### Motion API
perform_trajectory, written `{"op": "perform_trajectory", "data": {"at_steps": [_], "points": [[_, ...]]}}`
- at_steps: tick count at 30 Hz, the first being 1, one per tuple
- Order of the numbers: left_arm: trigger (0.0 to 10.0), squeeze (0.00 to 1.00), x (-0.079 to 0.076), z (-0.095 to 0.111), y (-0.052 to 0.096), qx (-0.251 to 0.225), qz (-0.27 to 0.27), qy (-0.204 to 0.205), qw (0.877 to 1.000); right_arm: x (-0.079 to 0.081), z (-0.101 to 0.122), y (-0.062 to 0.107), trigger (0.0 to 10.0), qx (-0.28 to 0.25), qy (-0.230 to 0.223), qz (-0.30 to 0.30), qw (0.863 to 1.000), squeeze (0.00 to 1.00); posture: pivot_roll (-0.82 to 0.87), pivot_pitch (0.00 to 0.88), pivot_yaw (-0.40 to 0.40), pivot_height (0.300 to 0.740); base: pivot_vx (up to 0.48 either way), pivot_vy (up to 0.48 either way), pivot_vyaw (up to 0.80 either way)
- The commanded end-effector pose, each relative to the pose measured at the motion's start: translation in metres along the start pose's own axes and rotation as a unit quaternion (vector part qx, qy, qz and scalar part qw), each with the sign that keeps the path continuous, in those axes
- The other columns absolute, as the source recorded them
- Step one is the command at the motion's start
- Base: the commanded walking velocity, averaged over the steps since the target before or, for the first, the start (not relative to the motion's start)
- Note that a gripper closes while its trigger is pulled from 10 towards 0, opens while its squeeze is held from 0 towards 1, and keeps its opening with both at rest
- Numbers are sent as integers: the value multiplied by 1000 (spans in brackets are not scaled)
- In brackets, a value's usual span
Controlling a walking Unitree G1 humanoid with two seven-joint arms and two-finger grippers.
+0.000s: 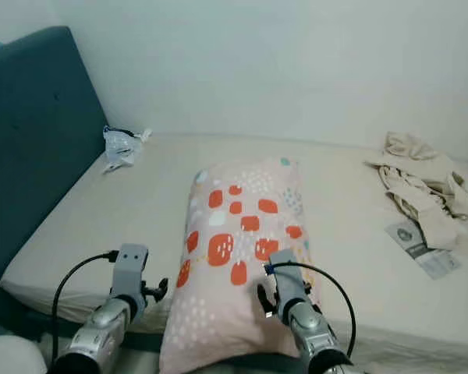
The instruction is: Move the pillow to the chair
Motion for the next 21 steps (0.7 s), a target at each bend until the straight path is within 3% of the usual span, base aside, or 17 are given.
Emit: {"op": "perform_trajectory", "data": {"at_steps": [1, 18, 21], "points": [[10000, 0, -5, -5, 0, 13, -6, 5, 1000, -4, -2, 1, 10000, 3, -3, -6, 1000, 0, -23, 41, 4, 705, 0, 0, 0], [10000, 0, -5, -1, 0, 0, -7, 7, 1000, -3, -1, 1, 10000, 2, -1, -3, 1000, 0, -22, 38, 0, 705, 0, 0, 0], [10000, 0, -5, -2, -1, 6, -8, 9, 1000, -3, -1, 1, 10000, 2, -1, -3, 1000, 0, -22, 39, 1, 705, 0, 480, 0]]}}
Point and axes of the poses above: a point about 5 cm out from each wrist's last joint towards the gripper, its own y axis pointing back from the gripper into the wrist, its own z axis along the axis of the wrist's last joint, x = y × z, the point moved 3 cm from there along -y, pointing out of the wrist towards the gripper, and after that the axes turned 12 degrees about -y, right-handed, at the moved point
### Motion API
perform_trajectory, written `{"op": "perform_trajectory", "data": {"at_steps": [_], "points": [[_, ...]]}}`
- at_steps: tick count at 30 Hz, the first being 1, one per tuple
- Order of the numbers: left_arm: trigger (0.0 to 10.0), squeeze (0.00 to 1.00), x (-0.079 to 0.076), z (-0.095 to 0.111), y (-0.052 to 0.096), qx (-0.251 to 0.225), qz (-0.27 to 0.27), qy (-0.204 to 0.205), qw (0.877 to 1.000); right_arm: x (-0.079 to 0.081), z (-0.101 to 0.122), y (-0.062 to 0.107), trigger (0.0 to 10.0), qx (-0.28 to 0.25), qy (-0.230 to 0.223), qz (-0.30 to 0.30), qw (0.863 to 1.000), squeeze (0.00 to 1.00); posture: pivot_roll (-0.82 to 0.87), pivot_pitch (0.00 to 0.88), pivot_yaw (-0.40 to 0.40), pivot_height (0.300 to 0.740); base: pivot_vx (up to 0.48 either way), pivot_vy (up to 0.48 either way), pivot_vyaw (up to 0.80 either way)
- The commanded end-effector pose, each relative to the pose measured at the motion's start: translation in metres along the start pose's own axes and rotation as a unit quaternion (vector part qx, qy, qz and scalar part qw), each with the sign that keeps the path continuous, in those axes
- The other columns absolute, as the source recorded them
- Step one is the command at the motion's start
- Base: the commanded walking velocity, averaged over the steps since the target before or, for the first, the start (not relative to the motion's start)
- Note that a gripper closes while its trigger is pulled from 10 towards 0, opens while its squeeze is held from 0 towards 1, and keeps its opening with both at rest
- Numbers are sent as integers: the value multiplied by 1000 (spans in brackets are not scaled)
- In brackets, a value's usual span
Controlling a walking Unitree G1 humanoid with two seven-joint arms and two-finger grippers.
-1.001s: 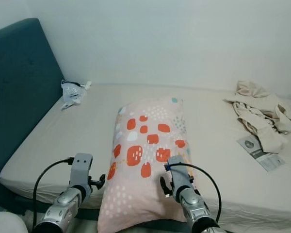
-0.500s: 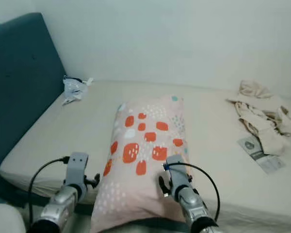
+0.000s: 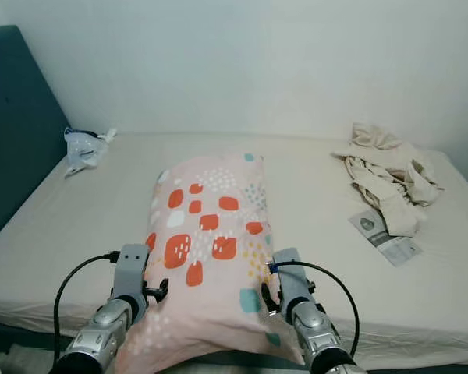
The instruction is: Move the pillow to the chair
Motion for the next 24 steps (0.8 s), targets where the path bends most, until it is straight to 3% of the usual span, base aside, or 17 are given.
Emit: {"op": "perform_trajectory", "data": {"at_steps": [1, 10, 24], "points": [[10000, 0, 6, -2, 0, 6, 7, 1, 1000, 1, 1, 0, 10000, -1, -4, 0, 1000, 0, -23, 37, 1, 705, 0, 345, 0], [10000, 0, 8, 8, 0, -23, 13, 13, 1000, 1, 2, -1, 10000, -3, -6, -1, 1000, 0, -20, 44, 1, 705, 0, 0, 0], [10000, 0, 8, 3, 0, -9, 8, 35, 999, 2, 3, -1, 10000, -6, -11, 1, 1000, 0, -14, 56, -1, 705, 0, 0, 0]]}}
Point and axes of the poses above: a point about 5 cm out from each wrist's last joint towards the gripper, its own y axis pointing back from the gripper into the wrist, its own z axis along the axis of the wrist's last joint, x = y × z, the point moved 3 cm from there along -y, pointing out of the wrist towards the gripper, and after that the axes turned 12 degrees about -y, right-handed, at the moved point
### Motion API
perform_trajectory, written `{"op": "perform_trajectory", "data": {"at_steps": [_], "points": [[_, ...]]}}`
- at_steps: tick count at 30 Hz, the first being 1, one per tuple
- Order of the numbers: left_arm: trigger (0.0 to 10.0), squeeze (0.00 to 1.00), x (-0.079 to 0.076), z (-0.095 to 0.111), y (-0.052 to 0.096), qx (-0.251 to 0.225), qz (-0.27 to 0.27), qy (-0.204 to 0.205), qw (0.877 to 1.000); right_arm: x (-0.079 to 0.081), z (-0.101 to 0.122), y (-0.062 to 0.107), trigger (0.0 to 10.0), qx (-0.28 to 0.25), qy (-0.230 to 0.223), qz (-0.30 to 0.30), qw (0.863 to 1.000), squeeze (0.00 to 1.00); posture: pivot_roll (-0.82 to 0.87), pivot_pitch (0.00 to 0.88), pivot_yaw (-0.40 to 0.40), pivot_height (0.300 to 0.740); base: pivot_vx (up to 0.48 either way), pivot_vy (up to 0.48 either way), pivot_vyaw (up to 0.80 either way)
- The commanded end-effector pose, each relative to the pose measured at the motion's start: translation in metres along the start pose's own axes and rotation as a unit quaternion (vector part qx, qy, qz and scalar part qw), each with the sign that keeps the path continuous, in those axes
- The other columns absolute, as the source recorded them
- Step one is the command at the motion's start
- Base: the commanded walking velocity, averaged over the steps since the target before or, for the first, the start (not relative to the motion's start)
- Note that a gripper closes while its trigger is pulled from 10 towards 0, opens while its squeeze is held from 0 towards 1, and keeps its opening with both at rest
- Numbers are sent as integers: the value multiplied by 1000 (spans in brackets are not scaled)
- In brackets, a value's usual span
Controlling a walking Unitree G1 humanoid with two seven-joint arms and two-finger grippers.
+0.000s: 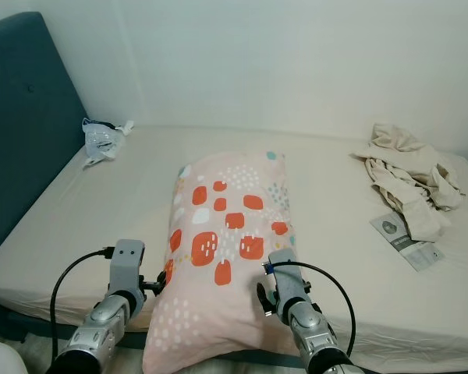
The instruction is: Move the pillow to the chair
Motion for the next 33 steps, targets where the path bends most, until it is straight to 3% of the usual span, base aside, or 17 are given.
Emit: {"op": "perform_trajectory", "data": {"at_steps": [1, 9, 14, 16, 19, 20, 21, 27, 33], "points": [[10000, 0, 2, -4, 1, 9, 2, 6, 1000, 0, 2, 0, 10000, -5, -10, -1, 1000, 0, -14, 56, -1, 705, 0, 0, 0], [10000, 0, 4, -10, 4, 14, 5, 3, 1000, 2, 2, 0, 10000, -8, -14, 4, 1000, 0, -5, 57, -6, 705, 0, 0, 0], [10000, 0, 6, -12, 5, 15, 6, 1, 1000, 15, 12, -2, 10000, -28, -23, 52, 998, 0, -10, 45, -4, 705, 0, 0, 0], [10000, 0, 5, -10, 4, 14, 6, -1, 1000, 30, 11, -2, 10000, -15, 24, 108, 994, 0, -15, 40, -4, 705, 0, 0, 0], [10000, 0, 5, -10, 4, 13, 5, -2, 1000, 33, 10, -1, 10000, -12, 39, 121, 992, 0, -19, 40, -3, 705, 0, 0, 0], [10000, 0, 5, -10, 3, 13, 5, -2, 1000, 36, 10, -1, 10000, -11, 48, 131, 990, 59, -19, 40, -3, 705, 0, 0, 0], [10000, 0, 4, -9, 3, 13, 3, -4, 1000, 38, 11, 0, 10000, -15, 59, 142, 988, 1000, -22, 42, -7, 705, 0, 0, 0], [10000, 0, 4, -6, 2, 9, 8, 1, 1000, 57, 19, -2, 10000, -13, 99, 201, 974, 1000, -24, 56, -18, 705, 0, 0, 0], [10000, 0, 7, -8, 5, 9, 12, 3, 1000, 64, 17, -5, 10000, 32, 208, 227, 951, 1000, -14, 102, -36, 705, 0, 0, 0]]}}
Point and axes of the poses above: a point about 5 cm out from each wrist's last joint towards the gripper, its own y axis pointing back from the gripper into the wrist, its own z axis along the axis of the wrist's last joint, x = y × z, the point moved 3 cm from there along -y, pointing out of the wrist towards the gripper, and after that the axes turned 12 degrees about -y, right-handed, at the moved point
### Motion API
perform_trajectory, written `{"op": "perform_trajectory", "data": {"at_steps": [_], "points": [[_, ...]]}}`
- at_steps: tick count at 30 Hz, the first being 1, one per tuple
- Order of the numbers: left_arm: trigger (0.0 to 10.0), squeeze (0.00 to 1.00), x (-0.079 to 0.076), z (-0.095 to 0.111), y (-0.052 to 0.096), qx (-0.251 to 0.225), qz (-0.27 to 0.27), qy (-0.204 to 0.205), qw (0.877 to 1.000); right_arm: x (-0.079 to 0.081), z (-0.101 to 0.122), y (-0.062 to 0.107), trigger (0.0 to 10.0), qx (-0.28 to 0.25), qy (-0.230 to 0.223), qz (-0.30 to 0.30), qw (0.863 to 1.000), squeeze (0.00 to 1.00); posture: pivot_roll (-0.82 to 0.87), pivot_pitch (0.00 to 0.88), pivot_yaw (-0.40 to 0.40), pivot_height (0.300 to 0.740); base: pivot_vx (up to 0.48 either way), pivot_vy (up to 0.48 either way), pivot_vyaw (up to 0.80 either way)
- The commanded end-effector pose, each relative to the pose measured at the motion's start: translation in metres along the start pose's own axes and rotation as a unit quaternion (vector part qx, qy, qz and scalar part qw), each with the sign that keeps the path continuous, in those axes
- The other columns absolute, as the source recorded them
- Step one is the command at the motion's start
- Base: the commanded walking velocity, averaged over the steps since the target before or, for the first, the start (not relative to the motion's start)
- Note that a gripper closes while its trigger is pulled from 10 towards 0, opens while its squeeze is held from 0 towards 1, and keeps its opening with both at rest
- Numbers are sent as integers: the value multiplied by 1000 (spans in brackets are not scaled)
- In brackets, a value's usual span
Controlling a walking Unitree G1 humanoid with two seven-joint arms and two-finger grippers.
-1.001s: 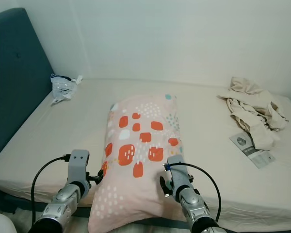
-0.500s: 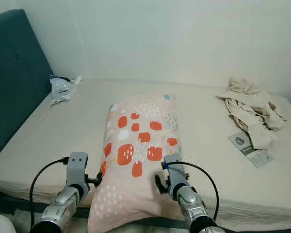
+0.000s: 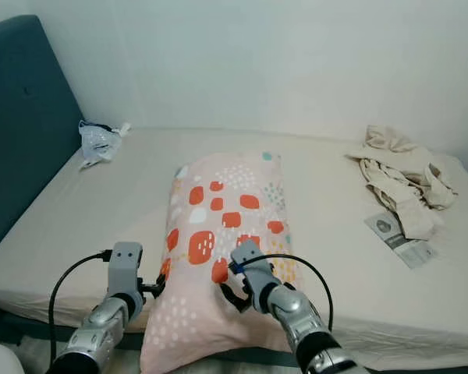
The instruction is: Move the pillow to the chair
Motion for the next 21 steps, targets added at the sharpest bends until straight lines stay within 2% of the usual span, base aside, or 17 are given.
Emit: {"op": "perform_trajectory", "data": {"at_steps": [1, 2, 6, 9, 10, 11, 12, 13, 15, 17, 19, 21], "points": [[10000, 0, 6, -6, 3, 9, 8, 1, 1000, 2, -11, 0, 10000, 41, 23, 9, 999, 1000, -9, 112, -40, 705, 0, 0, 0], [10000, 0, 6, -6, 3, 9, 8, 1, 1000, 2, -11, 0, 10000, 41, 23, 9, 999, 1000, -9, 112, -40, 705, 0, 0, 0], [10000, 0, 10, -12, 11, 7, 15, 5, 1000, 11, -25, -2, 10000, 110, 63, 45, 991, 1000, 8, 144, -55, 705, 0, 0, 0], [10000, 0, 13, -13, 15, 0, 17, 12, 1000, 10, -25, -3, 10000, 123, 102, 34, 987, 1000, 17, 149, -62, 705, 0, 0, 0], [10000, 0, 15, -13, 17, -6, 21, 19, 1000, 4, -20, -5, 10000, 117, 117, 1, 986, 176, 20, 151, -71, 705, 0, 0, 0], [10000, 0, 16, -13, 17, -8, 23, 22, 999, 1, -18, -5, 10000, 111, 114, -14, 987, 176, 20, 151, -71, 705, 0, 0, 0], [10000, 0, 17, -14, 18, -8, 27, 24, 999, -2, -13, -6, 10000, 95, 100, -27, 990, 0, 23, 145, -75, 705, 0, 0, 0], [10000, 0, 17, -14, 18, -8, 27, 24, 999, -2, -13, -6, 10000, 95, 100, -27, 990, 0, 23, 145, -75, 705, 0, 0, 0], [10000, 0, 18, -17, 19, -2, 30, 1, 1000, -12, 2, -7, 10000, 46, 40, -74, 995, 0, 25, 142, -75, 705, 0, 0, 0], [10000, 0, 17, -17, 18, 0, 27, -11, 1000, -20, 9, -5, 10000, 20, 4, -106, 994, 0, 16, 131, -68, 705, 0, 0, 0], [10000, 0, 16, -17, 18, 0, 26, -8, 1000, -23, 9, -4, 10000, 16, -4, -113, 993, 0, 16, 131, -68, 705, 0, 0, 0], [10000, 0, 14, -13, 15, -1, 16, -8, 1000, -23, 5, -3, 10000, 27, 16, -115, 993, 0, 16, 131, -68, 705, 0, 0, 0]]}}
Point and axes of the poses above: a point about 5 cm out from each wrist's last joint towards the gripper, its own y axis pointing back from the gripper into the wrist, its own z axis along the axis of the wrist's last joint, x = y × z, the point moved 3 cm from there along -y, pointing out of the wrist towards the gripper, and after that the axes turned 12 degrees about -y, right-handed, at the moved point
